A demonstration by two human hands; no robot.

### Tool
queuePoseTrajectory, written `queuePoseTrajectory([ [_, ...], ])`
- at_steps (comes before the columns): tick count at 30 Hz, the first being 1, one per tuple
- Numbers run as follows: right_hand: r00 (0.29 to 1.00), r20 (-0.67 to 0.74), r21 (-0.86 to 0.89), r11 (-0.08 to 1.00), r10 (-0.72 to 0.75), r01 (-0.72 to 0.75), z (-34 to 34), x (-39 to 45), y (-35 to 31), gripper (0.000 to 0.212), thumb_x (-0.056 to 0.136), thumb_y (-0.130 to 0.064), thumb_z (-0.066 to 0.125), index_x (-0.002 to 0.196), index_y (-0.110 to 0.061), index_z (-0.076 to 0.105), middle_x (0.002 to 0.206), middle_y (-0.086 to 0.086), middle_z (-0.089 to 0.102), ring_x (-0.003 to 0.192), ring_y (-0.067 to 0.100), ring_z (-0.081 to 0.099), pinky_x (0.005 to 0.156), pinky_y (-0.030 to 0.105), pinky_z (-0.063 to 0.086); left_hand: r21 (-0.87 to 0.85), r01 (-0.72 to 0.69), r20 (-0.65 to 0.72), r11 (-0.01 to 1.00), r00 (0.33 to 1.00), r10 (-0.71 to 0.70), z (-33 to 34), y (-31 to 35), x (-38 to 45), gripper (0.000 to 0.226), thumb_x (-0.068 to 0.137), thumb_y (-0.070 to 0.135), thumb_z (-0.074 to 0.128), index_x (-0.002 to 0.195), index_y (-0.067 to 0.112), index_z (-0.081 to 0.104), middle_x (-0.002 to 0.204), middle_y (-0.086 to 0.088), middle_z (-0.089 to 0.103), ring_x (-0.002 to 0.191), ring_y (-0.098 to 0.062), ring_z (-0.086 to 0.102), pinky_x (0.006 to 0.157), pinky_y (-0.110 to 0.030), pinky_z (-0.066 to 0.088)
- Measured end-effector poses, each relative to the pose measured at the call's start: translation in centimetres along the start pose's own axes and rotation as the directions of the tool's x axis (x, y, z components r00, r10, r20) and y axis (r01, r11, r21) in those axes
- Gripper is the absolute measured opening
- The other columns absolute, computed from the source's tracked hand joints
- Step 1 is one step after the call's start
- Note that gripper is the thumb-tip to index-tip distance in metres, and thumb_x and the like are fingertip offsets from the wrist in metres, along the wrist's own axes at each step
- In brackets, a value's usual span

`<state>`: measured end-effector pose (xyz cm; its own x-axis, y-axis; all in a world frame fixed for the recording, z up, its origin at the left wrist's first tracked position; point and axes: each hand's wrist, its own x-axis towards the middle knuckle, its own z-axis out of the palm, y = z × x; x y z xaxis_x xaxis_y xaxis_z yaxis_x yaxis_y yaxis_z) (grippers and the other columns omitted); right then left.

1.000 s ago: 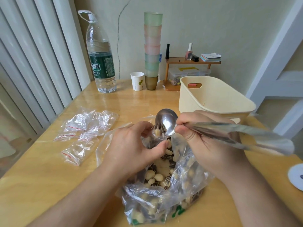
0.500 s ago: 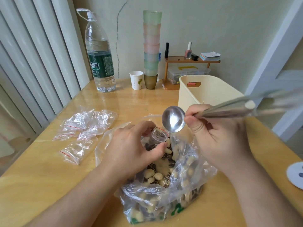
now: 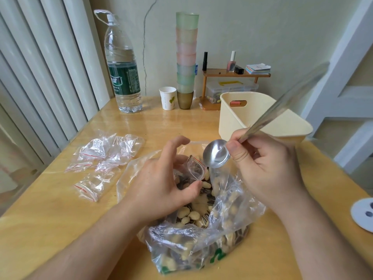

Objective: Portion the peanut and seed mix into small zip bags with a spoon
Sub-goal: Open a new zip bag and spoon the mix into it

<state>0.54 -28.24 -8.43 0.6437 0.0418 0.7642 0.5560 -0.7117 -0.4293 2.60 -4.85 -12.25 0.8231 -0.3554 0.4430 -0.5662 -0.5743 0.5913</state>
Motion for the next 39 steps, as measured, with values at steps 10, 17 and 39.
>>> queuePoseTrajectory([
  [10, 0.987, 0.128, 0.044, 0.994, 0.096, -0.103, 0.10, -0.09, -0.29, 0.024, 0.099, -0.044, 0.057, 0.090, -0.025, 0.069, 0.071, -0.006, 0.065, 0.068, 0.017, 0.060, 0.066, 0.038, 0.048, 0.085, -0.223, 0.038, 0.971, 0.975, 0.220, -0.14, -0.24, 0.05, 0.086, 0.083, 0.035, 0.086, 0.151, 0.029, 0.034, 0.136, 0.016, 0.067, 0.109, 0.022, 0.058, 0.085, -0.006, 0.047],
  [17, 0.982, 0.157, 0.053, 0.992, 0.101, -0.111, 0.39, -0.28, -0.46, 0.019, 0.099, -0.038, 0.061, 0.089, -0.024, 0.069, 0.067, -0.006, 0.063, 0.067, 0.018, 0.059, 0.065, 0.037, 0.047, 0.040, -0.285, 0.043, 0.958, 0.958, 0.283, 0.13, -0.52, 0.10, 0.092, 0.084, 0.018, 0.084, 0.160, 0.019, 0.033, 0.136, 0.017, 0.068, 0.082, 0.035, 0.045, 0.086, -0.001, 0.037],
  [39, 0.986, 0.143, 0.070, 0.993, 0.083, -0.094, 0.37, -0.26, -0.61, 0.017, 0.099, -0.035, 0.061, 0.090, -0.024, 0.070, 0.069, -0.007, 0.064, 0.067, 0.018, 0.060, 0.066, 0.036, 0.048, 0.077, -0.023, 0.075, 0.997, 0.997, 0.017, -0.16, -0.90, 0.54, 0.086, 0.072, 0.069, 0.077, 0.147, 0.043, 0.044, 0.116, 0.026, 0.064, 0.106, 0.002, 0.065, 0.093, -0.020, 0.054],
])
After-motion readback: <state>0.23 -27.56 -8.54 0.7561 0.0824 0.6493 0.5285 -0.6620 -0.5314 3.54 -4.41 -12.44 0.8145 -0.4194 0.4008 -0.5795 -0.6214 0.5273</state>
